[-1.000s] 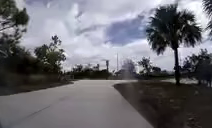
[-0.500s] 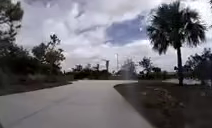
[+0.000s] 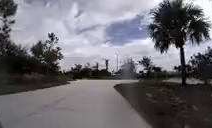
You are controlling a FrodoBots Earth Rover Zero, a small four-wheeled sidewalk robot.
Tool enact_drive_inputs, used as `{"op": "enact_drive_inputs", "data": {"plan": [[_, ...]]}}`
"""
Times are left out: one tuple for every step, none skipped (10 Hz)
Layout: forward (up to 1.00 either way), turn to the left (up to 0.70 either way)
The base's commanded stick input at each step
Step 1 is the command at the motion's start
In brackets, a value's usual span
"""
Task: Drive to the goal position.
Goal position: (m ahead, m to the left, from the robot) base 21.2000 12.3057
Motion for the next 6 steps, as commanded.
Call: {"op": "enact_drive_inputs", "data": {"plan": [[0.59, 0.01], [0.59, 0.01], [0.59, 0.01], [0.59, 0.01], [0.59, 0.01], [0.59, 0.01]]}}
